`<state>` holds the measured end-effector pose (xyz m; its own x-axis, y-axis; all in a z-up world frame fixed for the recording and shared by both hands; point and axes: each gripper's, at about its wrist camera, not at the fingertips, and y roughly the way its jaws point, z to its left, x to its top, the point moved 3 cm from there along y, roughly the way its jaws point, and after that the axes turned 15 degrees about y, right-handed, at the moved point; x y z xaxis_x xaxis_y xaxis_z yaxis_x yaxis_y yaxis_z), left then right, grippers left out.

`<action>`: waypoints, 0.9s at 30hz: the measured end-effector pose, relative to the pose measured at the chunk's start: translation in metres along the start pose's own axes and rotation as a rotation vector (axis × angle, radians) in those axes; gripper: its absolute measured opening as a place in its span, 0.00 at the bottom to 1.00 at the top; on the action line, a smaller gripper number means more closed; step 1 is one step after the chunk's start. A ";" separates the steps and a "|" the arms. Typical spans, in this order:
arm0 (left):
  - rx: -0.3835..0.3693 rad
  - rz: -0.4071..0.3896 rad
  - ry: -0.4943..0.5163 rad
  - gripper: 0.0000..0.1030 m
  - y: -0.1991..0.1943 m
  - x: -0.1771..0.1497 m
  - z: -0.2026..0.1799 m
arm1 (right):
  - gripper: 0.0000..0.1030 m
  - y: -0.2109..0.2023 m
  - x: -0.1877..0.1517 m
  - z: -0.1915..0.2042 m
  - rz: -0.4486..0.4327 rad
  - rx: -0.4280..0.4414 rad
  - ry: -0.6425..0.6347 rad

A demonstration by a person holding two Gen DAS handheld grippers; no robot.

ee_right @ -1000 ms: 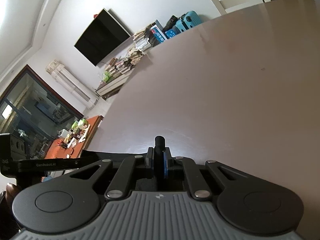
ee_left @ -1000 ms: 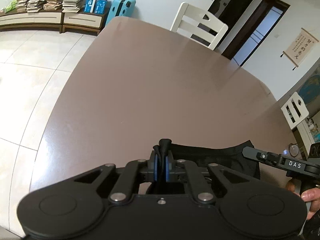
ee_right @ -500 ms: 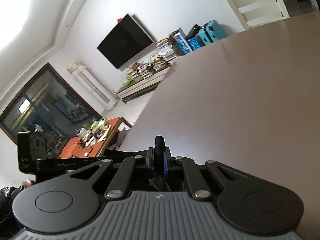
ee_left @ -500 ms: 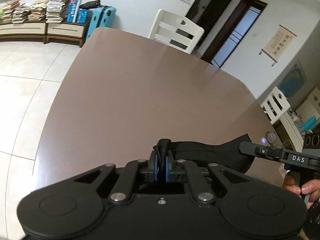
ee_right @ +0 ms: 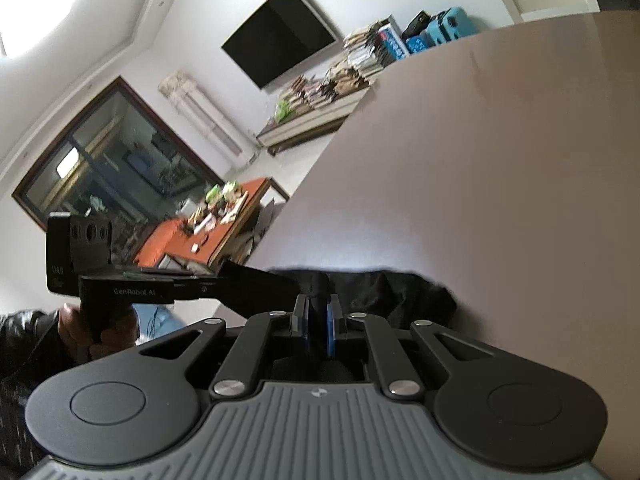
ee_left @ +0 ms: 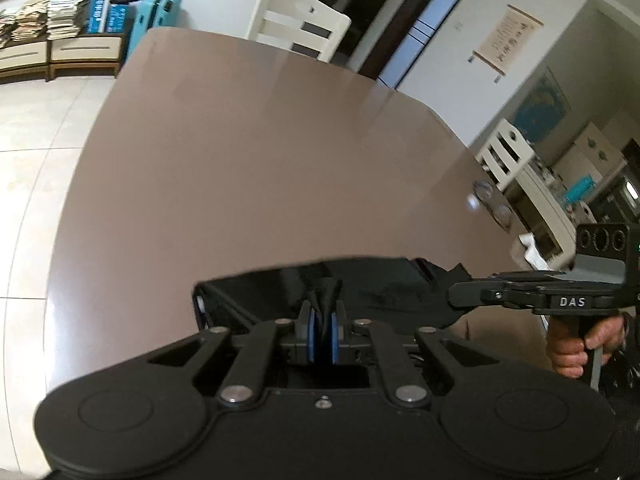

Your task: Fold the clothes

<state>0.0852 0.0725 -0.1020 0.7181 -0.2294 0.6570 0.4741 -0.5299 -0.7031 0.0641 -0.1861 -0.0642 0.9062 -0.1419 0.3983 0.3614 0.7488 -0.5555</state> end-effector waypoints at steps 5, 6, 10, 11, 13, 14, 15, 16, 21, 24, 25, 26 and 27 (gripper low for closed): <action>0.002 0.018 0.026 0.08 -0.006 -0.016 -0.005 | 0.08 -0.002 -0.028 -0.003 0.040 -0.015 -0.001; 0.000 0.020 0.029 0.08 -0.007 -0.018 -0.006 | 0.08 -0.002 -0.031 -0.004 0.042 -0.017 0.001; -0.010 0.025 0.055 0.08 -0.014 -0.025 -0.013 | 0.08 -0.008 -0.040 -0.005 0.036 -0.016 0.014; -0.013 0.026 0.062 0.08 -0.016 -0.027 -0.015 | 0.08 -0.010 -0.042 -0.004 0.033 -0.014 0.012; -0.023 0.029 0.065 0.08 -0.019 -0.031 -0.017 | 0.08 -0.014 -0.045 -0.003 0.029 -0.010 0.005; -0.022 0.032 0.067 0.08 -0.020 -0.033 -0.017 | 0.08 -0.015 -0.046 -0.002 0.027 -0.011 0.001; -0.019 0.036 0.070 0.09 -0.021 -0.034 -0.018 | 0.08 -0.014 -0.047 -0.002 0.025 -0.012 -0.002; -0.021 0.054 0.080 0.09 -0.020 -0.040 -0.017 | 0.08 -0.014 -0.049 -0.003 0.022 -0.017 -0.006; -0.026 0.117 0.118 0.13 -0.024 -0.058 -0.011 | 0.14 -0.018 -0.055 -0.014 0.014 -0.029 0.031; -0.030 0.123 0.109 0.45 -0.037 -0.062 -0.003 | 0.43 -0.036 -0.059 -0.014 0.005 -0.017 0.045; -0.041 0.125 0.104 0.56 -0.042 -0.063 0.001 | 0.60 -0.041 -0.059 -0.015 -0.005 -0.021 0.048; -0.056 0.128 0.100 0.63 -0.048 -0.063 0.006 | 0.66 -0.047 -0.060 -0.015 -0.023 -0.026 0.050; -0.049 0.125 0.105 0.64 -0.052 -0.061 0.009 | 0.66 -0.053 -0.060 -0.015 -0.043 -0.031 0.051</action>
<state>0.0214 0.1211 -0.1080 0.7118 -0.3783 0.5918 0.3573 -0.5304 -0.7688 -0.0065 -0.2270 -0.0700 0.8993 -0.2073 0.3851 0.4065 0.7209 -0.5613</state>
